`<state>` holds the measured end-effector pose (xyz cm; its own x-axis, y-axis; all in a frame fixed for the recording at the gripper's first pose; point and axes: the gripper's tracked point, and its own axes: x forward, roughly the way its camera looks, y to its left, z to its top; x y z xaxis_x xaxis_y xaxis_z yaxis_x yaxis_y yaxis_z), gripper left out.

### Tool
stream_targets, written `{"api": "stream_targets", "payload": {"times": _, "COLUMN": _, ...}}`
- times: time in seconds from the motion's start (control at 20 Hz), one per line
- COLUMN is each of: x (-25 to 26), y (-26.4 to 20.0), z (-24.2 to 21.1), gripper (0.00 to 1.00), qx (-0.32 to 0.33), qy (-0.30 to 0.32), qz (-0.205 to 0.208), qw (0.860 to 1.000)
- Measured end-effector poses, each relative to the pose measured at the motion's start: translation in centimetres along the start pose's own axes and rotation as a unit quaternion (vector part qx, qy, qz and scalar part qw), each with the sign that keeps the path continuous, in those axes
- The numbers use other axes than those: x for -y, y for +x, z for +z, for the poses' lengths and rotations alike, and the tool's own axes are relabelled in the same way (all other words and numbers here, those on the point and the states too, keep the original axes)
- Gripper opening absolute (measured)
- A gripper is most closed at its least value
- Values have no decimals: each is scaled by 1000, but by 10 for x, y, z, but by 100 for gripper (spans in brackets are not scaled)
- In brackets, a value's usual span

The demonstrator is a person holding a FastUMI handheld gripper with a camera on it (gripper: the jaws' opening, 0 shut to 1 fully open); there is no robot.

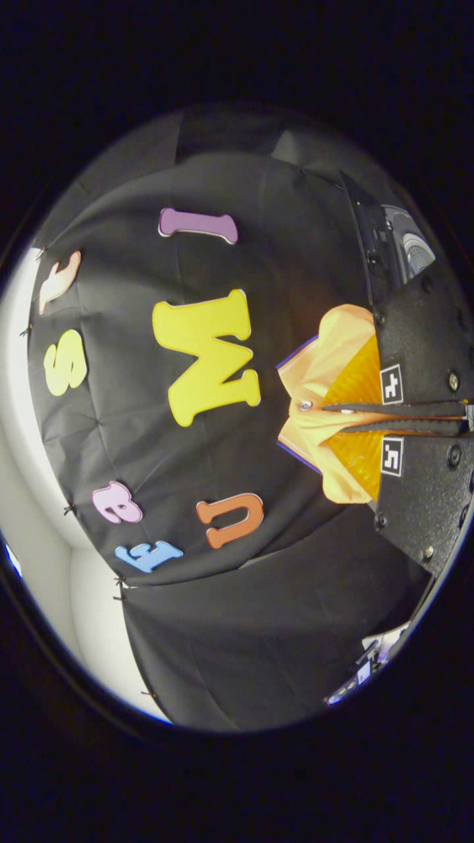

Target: Put the clothes into the washing machine and then close the washing machine lid.

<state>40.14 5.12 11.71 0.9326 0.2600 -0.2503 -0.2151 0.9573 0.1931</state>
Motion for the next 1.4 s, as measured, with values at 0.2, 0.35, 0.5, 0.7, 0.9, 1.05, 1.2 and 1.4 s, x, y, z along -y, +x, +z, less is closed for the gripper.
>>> {"api": "stream_targets", "payload": {"times": 0.2, "x": 35, "y": -16, "z": 7, "gripper": 5, "qx": 9, "qy": 2, "qz": -40, "qw": 999}}
{"api": "stream_targets", "payload": {"times": 0.35, "x": 71, "y": -28, "z": 0, "gripper": 5, "qx": 6, "qy": 10, "qz": -67, "qw": 998}}
{"api": "stream_targets", "payload": {"times": 0.5, "x": 100, "y": -39, "z": -8, "gripper": 5, "qx": 2, "qy": 23, "qz": -94, "qw": 995}}
{"api": "stream_targets", "payload": {"times": 0.7, "x": 136, "y": -55, "z": -24, "gripper": 5, "qx": -8, "qy": 40, "qz": -120, "qw": 992}}
{"api": "stream_targets", "payload": {"times": 0.9, "x": 171, "y": -67, "z": -47, "gripper": 5, "qx": -22, "qy": 48, "qz": -151, "qw": 987}}
{"api": "stream_targets", "payload": {"times": 1.05, "x": 190, "y": -69, "z": -68, "gripper": 5, "qx": -35, "qy": 58, "qz": -164, "qw": 984}}
{"api": "stream_targets", "payload": {"times": 1.2, "x": 209, "y": -66, "z": -97, "gripper": 5, "qx": -59, "qy": 60, "qz": -171, "qw": 982}}
{"api": "stream_targets", "payload": {"times": 1.4, "x": 227, "y": -59, "z": -133, "gripper": 5, "qx": -88, "qy": 55, "qz": -179, "qw": 978}}
